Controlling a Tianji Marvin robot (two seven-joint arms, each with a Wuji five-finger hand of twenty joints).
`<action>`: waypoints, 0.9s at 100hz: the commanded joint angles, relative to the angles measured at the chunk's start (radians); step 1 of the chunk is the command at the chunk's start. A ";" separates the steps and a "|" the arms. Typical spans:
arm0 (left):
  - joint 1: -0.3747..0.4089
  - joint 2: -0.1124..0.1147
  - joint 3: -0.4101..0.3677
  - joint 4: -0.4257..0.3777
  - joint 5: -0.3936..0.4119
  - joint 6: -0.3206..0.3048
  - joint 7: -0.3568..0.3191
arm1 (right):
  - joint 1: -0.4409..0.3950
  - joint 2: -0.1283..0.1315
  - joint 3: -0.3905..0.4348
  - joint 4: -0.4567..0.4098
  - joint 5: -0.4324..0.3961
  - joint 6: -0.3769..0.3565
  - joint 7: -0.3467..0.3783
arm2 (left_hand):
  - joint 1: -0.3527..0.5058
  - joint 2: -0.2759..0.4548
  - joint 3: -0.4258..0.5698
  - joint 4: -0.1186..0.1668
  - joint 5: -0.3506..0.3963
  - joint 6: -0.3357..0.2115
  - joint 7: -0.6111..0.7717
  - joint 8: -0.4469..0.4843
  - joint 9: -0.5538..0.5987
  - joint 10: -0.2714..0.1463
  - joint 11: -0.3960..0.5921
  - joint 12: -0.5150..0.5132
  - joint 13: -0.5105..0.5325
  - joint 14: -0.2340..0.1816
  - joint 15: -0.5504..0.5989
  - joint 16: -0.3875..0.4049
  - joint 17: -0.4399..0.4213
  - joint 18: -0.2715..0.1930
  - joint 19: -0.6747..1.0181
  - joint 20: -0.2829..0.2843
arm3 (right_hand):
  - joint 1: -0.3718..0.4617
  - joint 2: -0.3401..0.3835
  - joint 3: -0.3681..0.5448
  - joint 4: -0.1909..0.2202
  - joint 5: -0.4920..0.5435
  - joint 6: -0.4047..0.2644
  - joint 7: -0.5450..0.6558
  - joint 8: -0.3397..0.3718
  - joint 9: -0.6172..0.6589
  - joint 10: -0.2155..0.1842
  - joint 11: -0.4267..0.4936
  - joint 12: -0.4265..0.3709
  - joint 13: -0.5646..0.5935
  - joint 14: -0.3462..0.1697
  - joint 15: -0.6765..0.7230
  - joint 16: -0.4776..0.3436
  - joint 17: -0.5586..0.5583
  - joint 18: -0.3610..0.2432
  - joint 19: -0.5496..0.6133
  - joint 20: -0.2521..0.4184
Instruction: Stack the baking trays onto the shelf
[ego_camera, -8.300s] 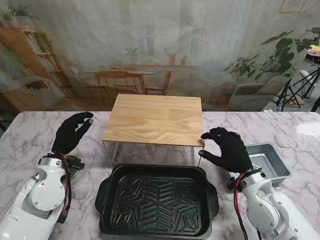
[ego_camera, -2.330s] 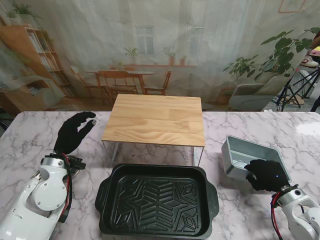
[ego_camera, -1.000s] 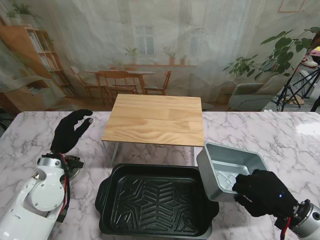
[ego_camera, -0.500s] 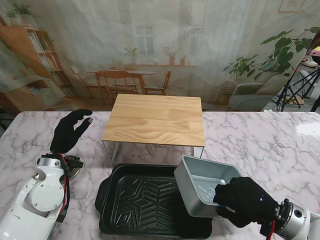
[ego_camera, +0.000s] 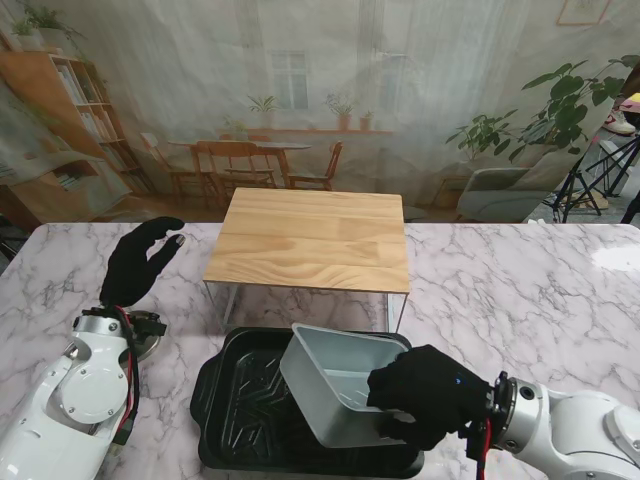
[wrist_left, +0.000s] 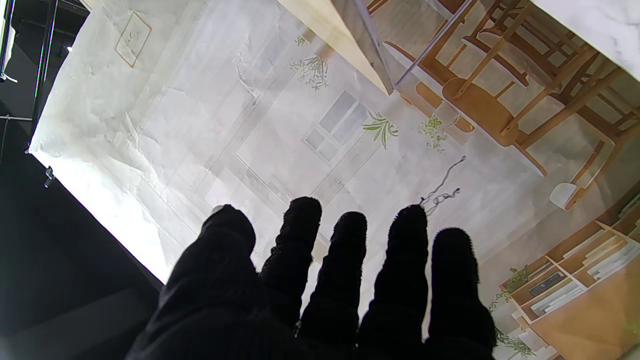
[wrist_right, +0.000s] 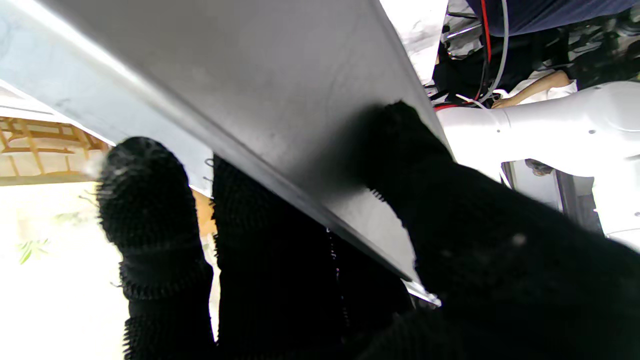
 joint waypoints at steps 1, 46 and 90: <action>0.001 -0.003 0.002 0.001 0.000 -0.003 -0.008 | 0.026 0.003 -0.020 -0.001 0.006 0.009 0.006 | 0.009 0.012 0.003 -0.005 0.021 -0.017 0.013 -0.001 0.007 -0.021 0.022 0.006 0.007 -0.010 0.026 0.006 -0.008 -0.035 -0.010 -0.014 | 0.206 0.145 0.236 0.176 0.150 -0.205 0.151 0.064 0.010 0.018 0.036 0.009 0.060 -0.039 0.160 0.025 0.024 0.044 0.034 0.014; 0.000 -0.003 0.003 0.003 -0.001 -0.011 -0.007 | 0.177 0.033 -0.229 0.090 0.064 0.177 0.141 | 0.004 0.016 0.001 -0.005 0.020 -0.016 0.015 -0.003 0.008 -0.023 0.024 0.007 0.009 -0.012 0.027 0.007 -0.009 -0.037 -0.011 -0.014 | 0.206 0.139 0.240 0.176 0.149 -0.201 0.142 0.063 0.013 0.024 0.030 0.003 0.059 -0.033 0.161 0.026 0.024 0.049 0.032 0.016; -0.001 -0.005 0.002 0.004 0.001 -0.013 0.000 | 0.267 0.025 -0.349 0.172 -0.006 0.317 0.126 | 0.004 0.017 0.001 -0.005 0.019 -0.016 0.019 -0.005 0.009 -0.023 0.026 0.007 0.008 -0.011 0.029 0.009 -0.011 -0.040 -0.015 -0.014 | 0.198 0.145 0.230 0.178 0.124 -0.212 0.100 0.041 0.012 0.015 -0.005 -0.021 0.058 -0.024 0.130 0.014 0.019 0.050 0.017 0.010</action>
